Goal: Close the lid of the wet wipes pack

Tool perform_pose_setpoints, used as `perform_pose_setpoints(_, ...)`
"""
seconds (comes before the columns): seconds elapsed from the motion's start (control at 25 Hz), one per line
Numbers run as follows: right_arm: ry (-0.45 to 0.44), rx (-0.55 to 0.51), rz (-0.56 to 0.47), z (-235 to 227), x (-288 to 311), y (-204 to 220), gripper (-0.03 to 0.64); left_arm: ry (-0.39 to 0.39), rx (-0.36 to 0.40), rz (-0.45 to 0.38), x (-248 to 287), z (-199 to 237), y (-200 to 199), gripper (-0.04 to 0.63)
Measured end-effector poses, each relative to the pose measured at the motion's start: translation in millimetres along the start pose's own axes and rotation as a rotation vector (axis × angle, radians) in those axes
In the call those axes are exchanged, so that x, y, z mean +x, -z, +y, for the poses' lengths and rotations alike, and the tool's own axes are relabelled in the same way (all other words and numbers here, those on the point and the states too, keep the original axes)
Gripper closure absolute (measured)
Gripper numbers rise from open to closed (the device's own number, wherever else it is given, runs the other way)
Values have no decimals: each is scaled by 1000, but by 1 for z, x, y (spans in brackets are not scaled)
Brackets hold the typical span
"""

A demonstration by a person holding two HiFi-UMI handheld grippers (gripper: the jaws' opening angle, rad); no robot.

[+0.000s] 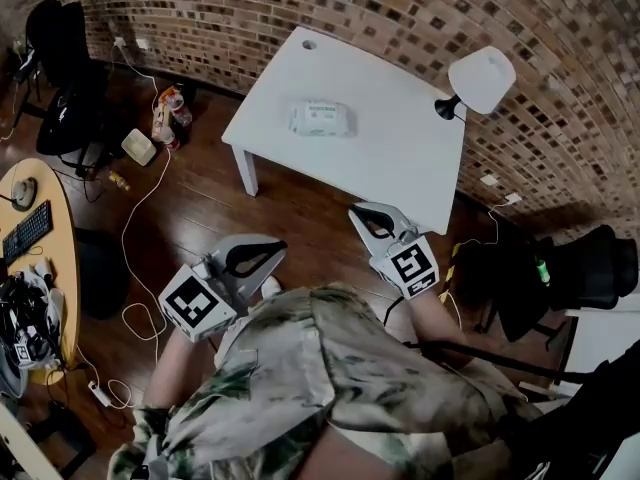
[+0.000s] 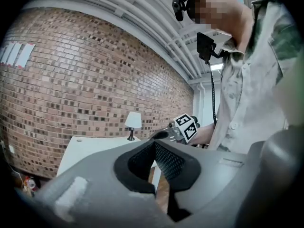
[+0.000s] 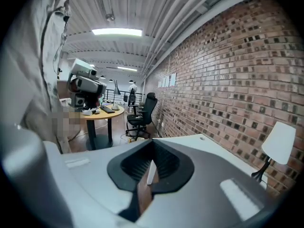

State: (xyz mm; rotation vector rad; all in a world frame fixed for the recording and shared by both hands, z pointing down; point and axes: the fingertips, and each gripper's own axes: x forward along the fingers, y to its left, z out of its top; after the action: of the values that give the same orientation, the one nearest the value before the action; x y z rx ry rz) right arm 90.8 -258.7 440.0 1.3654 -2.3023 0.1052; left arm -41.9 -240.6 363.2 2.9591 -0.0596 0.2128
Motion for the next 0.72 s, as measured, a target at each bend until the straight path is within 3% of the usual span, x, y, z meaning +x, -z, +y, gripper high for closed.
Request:
perform_pose_setpoints(0.32,-1,29,-86,19,-102,4,612,9,6,16,44,-71,0,597)
perform_pose_setpoints(0.52,-4,-1,-85,29,-180,38,612,-8,-20,-11,75,-145,-3,597)
perform_pose_setpoints(0.72,-68,-29,-116,55,-229,66,612,-52,-62,3,95,-221,12,597)
